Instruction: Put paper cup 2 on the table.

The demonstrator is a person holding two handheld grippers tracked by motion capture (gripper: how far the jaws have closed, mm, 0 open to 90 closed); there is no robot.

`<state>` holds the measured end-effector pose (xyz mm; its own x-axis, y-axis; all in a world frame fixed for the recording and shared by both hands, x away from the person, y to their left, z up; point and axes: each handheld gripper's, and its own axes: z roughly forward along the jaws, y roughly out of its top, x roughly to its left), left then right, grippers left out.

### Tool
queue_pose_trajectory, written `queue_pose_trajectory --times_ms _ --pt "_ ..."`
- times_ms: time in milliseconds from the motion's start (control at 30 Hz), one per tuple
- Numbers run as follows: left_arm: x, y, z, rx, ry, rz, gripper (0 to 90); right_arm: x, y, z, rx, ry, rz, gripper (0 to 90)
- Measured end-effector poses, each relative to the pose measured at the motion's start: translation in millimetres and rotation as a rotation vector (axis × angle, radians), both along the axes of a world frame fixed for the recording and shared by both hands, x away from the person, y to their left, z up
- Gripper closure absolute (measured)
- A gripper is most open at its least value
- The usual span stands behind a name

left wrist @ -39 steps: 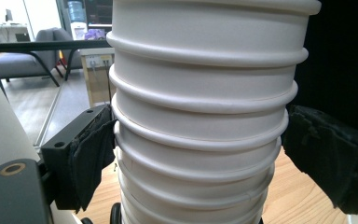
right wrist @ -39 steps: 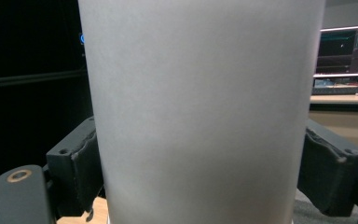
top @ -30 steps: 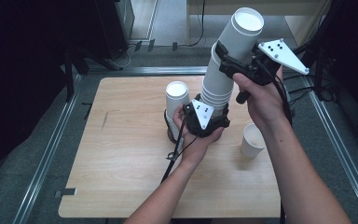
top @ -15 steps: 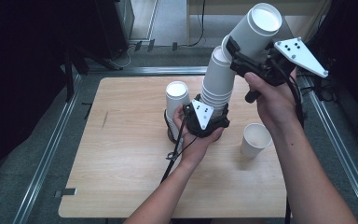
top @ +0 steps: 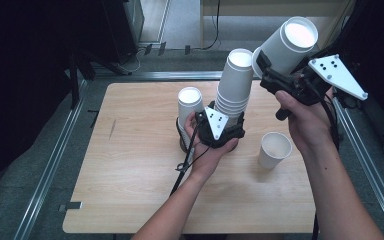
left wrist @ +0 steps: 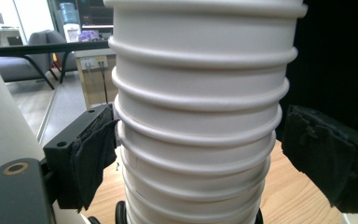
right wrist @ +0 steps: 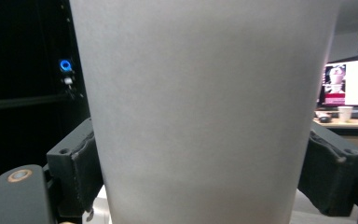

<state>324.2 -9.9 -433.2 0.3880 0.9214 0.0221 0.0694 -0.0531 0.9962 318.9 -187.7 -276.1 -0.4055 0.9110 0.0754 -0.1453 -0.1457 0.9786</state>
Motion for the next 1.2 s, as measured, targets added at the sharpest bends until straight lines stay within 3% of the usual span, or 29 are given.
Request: queue_pose_trajectory --times_ms 233,367,667,1067,1200 --pt "-10.0 8.5 4.5 -0.014 0.000 -0.040 8.0 -9.1 -6.7 -11.2 -0.001 0.009 0.001 13.7" --pt "-15.2 13.8 3.6 -0.012 0.019 -0.064 1.8 -13.0 -12.0 -16.8 0.001 0.011 -0.005 13.6" --pt "-33.6 26.4 2.3 -0.017 0.032 -0.098 1.8 -22.6 -22.9 -33.0 0.006 0.033 -0.022 13.6" --pt "-66.0 58.1 -3.4 -0.008 0.071 -0.113 0.0 -38.4 -13.9 -69.1 -0.050 0.063 -0.035 13.6" --pt "-77.1 70.2 -4.9 -0.003 0.078 -0.118 0.0 -45.3 -5.3 -82.1 -0.096 0.068 -0.043 13.5"
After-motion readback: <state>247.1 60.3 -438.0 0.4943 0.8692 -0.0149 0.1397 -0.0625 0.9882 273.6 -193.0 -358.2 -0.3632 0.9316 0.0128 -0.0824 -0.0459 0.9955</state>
